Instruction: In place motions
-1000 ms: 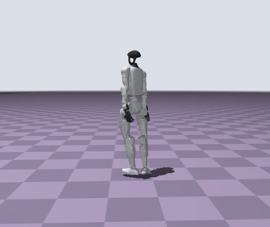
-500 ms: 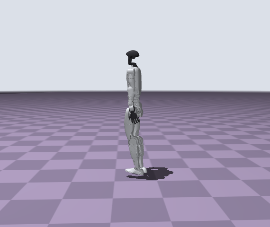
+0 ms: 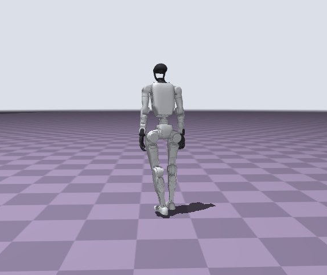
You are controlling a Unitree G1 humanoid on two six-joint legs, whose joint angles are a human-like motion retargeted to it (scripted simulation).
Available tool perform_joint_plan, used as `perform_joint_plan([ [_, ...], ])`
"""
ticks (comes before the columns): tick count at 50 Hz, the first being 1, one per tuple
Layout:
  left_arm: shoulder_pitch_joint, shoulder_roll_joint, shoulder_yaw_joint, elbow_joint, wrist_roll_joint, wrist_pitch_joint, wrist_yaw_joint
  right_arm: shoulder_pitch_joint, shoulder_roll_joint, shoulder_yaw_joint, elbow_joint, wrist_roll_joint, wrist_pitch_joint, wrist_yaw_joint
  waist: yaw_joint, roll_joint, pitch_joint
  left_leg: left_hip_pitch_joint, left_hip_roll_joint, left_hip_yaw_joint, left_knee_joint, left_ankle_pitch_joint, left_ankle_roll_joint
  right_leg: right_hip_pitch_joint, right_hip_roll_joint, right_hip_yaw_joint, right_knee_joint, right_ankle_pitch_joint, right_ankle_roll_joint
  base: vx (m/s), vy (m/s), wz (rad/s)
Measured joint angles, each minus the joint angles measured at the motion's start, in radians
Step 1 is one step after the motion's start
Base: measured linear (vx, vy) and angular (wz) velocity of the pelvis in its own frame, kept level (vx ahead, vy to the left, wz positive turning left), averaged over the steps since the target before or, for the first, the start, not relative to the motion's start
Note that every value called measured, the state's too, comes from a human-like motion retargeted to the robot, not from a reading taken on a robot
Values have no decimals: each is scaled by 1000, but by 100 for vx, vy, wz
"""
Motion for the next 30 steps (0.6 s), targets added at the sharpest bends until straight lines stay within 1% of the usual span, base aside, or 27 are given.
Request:
perform_joint_plan([
  [3,16,3,9,30,42,23,-8,-14,6,-19,10,15,10,2,2,6,10,41,27,189,-19,-59,9,-2,-18,-186,-6,-66,-5,10,-30,-412],
  [6,46,-15,27,74,34,36,-34,-21,7,-46,23,40,18,1,-15,25,6,75,55,340,-20,-123,5,25,-36,-405,-12,-122,9,23,-21,-415],
  [8,62,-31,52,103,33,52,-56,-29,5,-61,37,66,27,-3,-37,43,-4,93,74,440,-15,-163,-3,42,-33,-532,-13,-158,20,33,-18,-410],
  [10,73,-46,81,125,45,69,-73,-44,2,-70,56,104,36,-14,-66,62,-19,102,91,538,-6,-194,-22,60,-25,-659,-17,-188,42,37,-18,-392],
  [13,82,-59,103,134,68,89,-85,-70,-2,-90,87,180,56,-33,-104,90,-44,115,101,663,8,-219,-49,89,-9,-819,-35,-184,84,41,-10,-354],
  [15,87,-59,109,129,80,98,-88,-78,-4,-109,103,232,63,-43,-115,98,-63,132,101,739,21,-219,-71,92,7,-851,-44,-173,96,55,-8,-314],
  [17,92,-50,111,114,87,107,-92,-76,-3,-131,118,276,67,-52,-109,91,-87,159,93,854,34,-207,-83,63,20,-763,-40,-168,78,61,-6,-279],
  [18,96,-43,111,104,87,111,-92,-70,-2,-141,123,292,69,-57,-108,86,-98,175,90,900,44,-195,-85,48,29,-700,-39,-167,60,63,-6,-235],
  [20,107,-28,109,80,80,118,-93,-55,3,-158,136,310,71,-66,-118,66,-122,204,81,966,89,-149,-62,46,36,-612,-58,-155,37,64,-7,-183],
  [21,107,-20,107,70,72,120,-91,-45,6,-166,146,311,71,-68,-128,41,-132,209,80,971,145,-106,-18,54,25,-575,-68,-152,36,70,-14,-173],
  [22,105,-11,108,62,64,123,-91,-38,9,-173,157,312,73,-69,-123,15,-132,227,104,975,229,-68,12,78,28,-520,-72,-160,37,91,-34,-250],
  [23,98,3,114,55,56,127,-93,-34,12,-176,174,312,74,-68,-87,-16,-109,273,177,974,370,-37,15,131,61,-429,-64,-193,40,107,-60,-318],
  [24,86,14,116,43,50,128,-94,-34,11,-182,190,315,75,-68,-55,-41,-86,262,250,895,529,5,16,174,88,-368,-68,-218,33,116,-83,-341],
  [25,70,23,115,27,45,129,-96,-36,9,-190,207,320,75,-70,-25,-65,-62,222,322,777,697,54,16,213,111,-322,-77,-239,21,81,-76,-297],
  [26,65,25,115,11,38,127,-100,-34,7,-191,228,323,77,-67,11,-73,-57,136,323,644,807,121,16,222,128,-289,-89,-228,-1,49,-55,-270],
  [27,59,25,115,-3,29,124,-104,-32,5,-191,248,321,81,-63,42,-82,-58,53,304,520,892,183,16,223,139,-258,-98,-215,-19,10,-18,-237],
  [28,54,21,116,-15,17,120,-106,-32,5,-190,264,313,88,-57,64,-93,-69,-25,243,414,929,233,16,211,137,-232,-102,-197,-30,-2,5,-207],
  [30,35,7,127,-35,-18,118,-106,-36,11,-189,274,279,100,-48,94,-114,-79,-140,140,279,965,273,16,189,127,-182,-107,-170,-41,-10,14,-192],
])
